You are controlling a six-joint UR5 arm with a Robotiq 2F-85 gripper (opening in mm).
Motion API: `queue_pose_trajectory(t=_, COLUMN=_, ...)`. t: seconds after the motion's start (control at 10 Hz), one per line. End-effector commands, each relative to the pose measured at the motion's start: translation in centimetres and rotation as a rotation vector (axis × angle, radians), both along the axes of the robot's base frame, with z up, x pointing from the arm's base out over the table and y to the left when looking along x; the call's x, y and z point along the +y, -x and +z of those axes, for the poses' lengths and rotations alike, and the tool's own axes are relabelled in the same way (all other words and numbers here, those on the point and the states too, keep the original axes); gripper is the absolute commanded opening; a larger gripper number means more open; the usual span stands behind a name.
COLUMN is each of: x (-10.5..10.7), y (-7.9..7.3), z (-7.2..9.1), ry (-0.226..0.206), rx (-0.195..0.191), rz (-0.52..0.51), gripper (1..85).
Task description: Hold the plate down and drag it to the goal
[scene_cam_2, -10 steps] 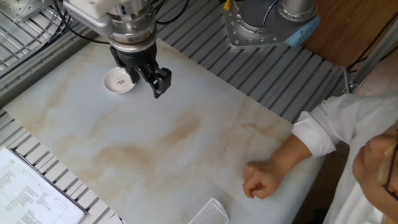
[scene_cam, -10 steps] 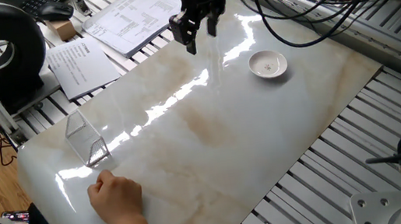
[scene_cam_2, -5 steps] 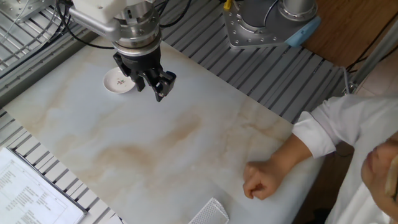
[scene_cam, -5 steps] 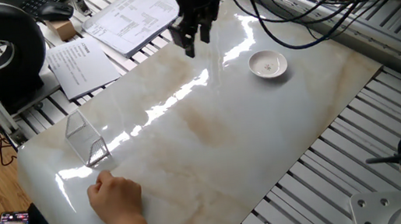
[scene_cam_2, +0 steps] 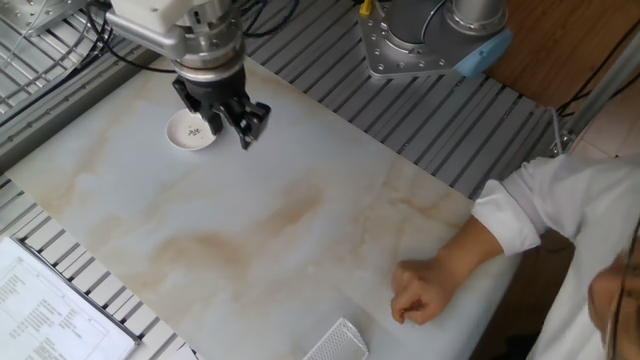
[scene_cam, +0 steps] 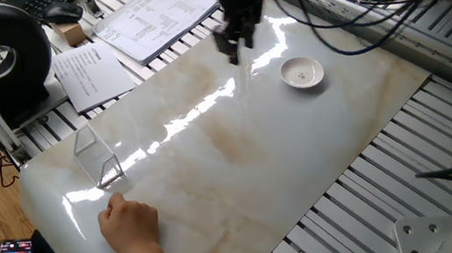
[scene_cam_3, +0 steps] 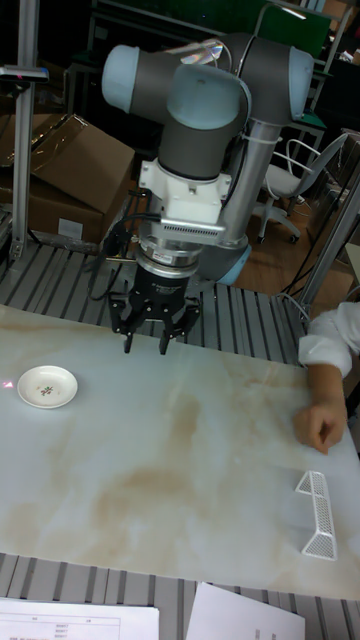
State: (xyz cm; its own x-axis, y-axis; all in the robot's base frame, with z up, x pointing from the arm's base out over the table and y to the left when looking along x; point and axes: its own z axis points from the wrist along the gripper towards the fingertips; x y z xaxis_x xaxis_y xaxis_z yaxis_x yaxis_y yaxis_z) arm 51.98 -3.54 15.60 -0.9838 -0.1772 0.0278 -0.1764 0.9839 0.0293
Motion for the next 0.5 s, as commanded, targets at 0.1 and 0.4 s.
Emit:
queue_pose_trajectory(t=0.1, x=-1.0, y=1.1, z=-0.7, ry=-0.011, rx=0.024, rz=-0.051, gripper=53.7)
queue_pose_trajectory(t=0.4, x=-2.4, y=-0.1, z=-2.1, ry=0.009, rx=-0.003, rz=-0.037, gripper=53.0)
